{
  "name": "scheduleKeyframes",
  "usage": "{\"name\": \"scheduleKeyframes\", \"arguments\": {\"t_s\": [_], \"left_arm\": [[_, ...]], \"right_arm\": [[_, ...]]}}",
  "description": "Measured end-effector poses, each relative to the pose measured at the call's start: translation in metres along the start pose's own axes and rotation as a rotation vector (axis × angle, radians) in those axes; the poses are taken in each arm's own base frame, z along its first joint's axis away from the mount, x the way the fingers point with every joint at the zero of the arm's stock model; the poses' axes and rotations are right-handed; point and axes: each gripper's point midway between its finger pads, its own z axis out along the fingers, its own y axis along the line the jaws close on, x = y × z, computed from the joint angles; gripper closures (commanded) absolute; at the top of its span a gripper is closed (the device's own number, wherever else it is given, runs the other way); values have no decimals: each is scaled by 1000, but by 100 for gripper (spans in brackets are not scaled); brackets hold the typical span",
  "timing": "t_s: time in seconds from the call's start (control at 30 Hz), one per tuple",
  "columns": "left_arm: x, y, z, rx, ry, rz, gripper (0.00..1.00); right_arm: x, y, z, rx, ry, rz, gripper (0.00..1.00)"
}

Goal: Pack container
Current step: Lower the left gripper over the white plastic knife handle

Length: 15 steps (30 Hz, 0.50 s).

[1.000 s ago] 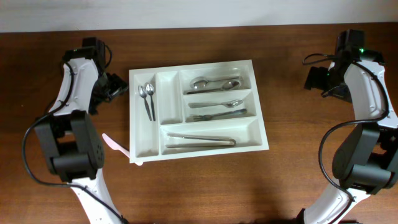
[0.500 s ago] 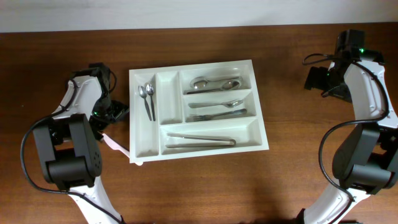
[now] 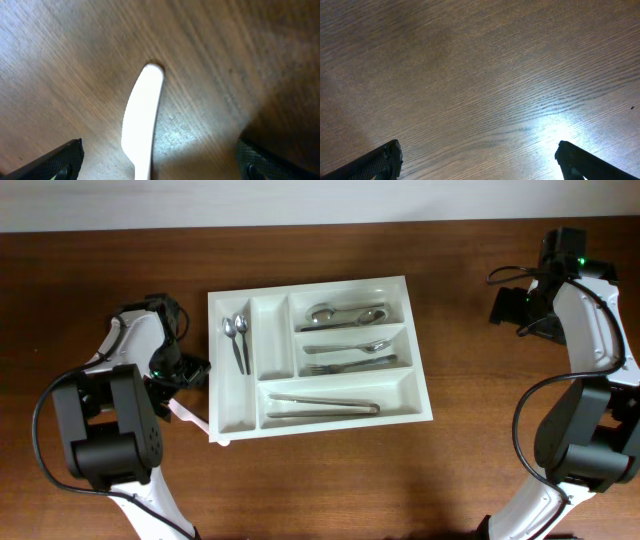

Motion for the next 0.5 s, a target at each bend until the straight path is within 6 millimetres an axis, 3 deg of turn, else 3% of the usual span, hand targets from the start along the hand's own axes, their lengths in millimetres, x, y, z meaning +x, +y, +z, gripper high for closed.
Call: {"name": "scheduleKeyframes", "arguments": {"t_s": [0.5], "left_arm": [[-6, -3, 2, 36, -49, 93, 1]], "right_arm": [[0, 0, 0, 0, 0, 0, 1]]}}
